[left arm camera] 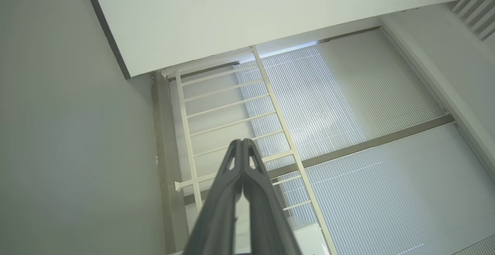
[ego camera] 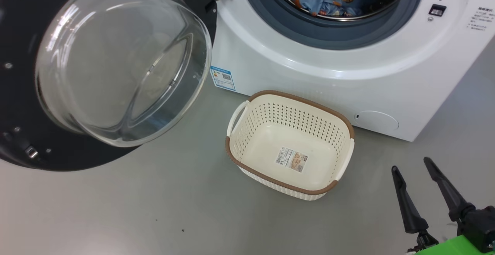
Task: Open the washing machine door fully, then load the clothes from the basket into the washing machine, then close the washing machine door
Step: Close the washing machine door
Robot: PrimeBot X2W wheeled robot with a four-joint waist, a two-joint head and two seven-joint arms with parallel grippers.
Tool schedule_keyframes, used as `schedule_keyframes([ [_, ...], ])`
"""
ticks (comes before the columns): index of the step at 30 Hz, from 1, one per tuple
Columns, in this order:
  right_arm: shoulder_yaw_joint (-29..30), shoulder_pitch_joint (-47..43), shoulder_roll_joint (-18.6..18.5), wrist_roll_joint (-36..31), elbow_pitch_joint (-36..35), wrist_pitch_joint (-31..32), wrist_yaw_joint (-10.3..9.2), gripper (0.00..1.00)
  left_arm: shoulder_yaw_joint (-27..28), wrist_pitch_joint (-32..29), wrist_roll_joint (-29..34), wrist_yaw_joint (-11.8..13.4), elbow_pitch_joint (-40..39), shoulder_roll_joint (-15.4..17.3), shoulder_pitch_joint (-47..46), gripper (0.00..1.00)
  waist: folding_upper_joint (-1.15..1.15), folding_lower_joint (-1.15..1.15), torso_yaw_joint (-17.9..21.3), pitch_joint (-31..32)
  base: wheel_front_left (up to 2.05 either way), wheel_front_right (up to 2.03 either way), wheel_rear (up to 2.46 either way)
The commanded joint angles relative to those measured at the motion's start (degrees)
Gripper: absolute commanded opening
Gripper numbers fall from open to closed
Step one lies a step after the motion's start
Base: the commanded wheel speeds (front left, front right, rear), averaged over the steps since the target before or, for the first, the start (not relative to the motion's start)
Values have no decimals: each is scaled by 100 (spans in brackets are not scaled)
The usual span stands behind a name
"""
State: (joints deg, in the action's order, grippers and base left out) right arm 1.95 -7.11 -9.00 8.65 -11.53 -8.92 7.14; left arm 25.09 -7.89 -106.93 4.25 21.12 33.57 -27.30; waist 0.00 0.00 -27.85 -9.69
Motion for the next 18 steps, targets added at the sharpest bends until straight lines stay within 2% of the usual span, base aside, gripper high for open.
schedule_keyframes([
  [1,-142,188,-79,-50,-182,-6,35,100,142,-64,-3,31,-53,487,-154,0,0,0,94,-94,0,0,0],
  [4,-121,215,-93,-53,-232,-3,35,100,93,-217,-25,74,130,540,-160,0,0,0,149,-181,0,0,0],
  [12,-169,316,-175,-24,-274,25,35,100,-465,-795,106,247,338,610,-223,0,0,0,296,-349,0,0,0],
  [18,-154,385,-219,9,-272,16,35,100,-677,-973,228,305,460,677,-259,0,0,0,447,-475,0,0,0],
])
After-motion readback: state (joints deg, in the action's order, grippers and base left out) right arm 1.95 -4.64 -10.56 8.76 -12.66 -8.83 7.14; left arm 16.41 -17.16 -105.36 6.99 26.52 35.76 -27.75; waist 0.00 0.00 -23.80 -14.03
